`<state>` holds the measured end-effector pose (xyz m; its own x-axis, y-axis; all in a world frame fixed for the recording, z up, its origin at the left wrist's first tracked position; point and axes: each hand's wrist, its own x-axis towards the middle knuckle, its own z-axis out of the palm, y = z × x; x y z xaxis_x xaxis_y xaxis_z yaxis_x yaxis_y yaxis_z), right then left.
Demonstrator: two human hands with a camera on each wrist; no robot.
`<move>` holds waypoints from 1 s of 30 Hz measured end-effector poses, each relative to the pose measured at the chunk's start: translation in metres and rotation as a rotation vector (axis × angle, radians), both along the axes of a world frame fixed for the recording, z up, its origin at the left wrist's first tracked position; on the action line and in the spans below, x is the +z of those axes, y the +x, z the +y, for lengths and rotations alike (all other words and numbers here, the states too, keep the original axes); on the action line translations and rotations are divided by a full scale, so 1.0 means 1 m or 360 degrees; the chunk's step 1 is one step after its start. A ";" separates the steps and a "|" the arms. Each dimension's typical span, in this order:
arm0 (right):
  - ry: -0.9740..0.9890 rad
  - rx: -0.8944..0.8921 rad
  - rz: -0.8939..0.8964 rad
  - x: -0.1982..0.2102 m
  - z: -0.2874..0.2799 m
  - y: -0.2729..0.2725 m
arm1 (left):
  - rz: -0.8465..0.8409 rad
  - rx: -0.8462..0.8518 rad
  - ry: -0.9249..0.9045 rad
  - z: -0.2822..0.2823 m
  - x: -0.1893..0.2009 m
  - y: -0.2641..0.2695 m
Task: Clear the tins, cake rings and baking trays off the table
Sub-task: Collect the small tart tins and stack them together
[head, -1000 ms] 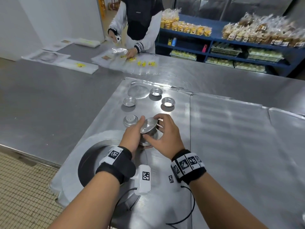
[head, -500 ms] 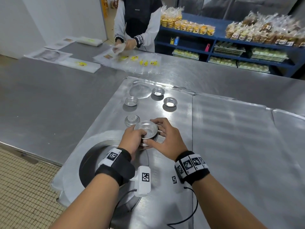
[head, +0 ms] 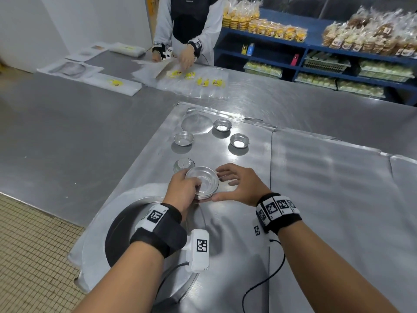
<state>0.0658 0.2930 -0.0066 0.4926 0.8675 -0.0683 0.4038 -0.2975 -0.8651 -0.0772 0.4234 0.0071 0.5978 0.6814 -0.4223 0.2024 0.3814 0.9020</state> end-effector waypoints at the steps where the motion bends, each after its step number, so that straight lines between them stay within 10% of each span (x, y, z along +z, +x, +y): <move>1: -0.0061 0.0001 -0.0002 -0.004 0.005 0.009 | -0.0004 0.0023 0.0003 0.002 0.000 0.002; 16: -0.0799 -0.0463 -0.1158 -0.063 0.112 0.137 | 0.0033 0.0130 -0.0144 0.022 -0.019 0.015; 30: -0.1175 -0.0414 -0.0908 -0.072 0.121 0.168 | 0.0119 0.0059 -0.0051 0.025 -0.024 0.018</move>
<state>0.2333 0.4138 -0.0788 0.7910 0.5612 -0.2435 0.5500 -0.8267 -0.1186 -0.0592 0.4488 -0.0164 0.5384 0.6881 -0.4865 0.2536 0.4183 0.8722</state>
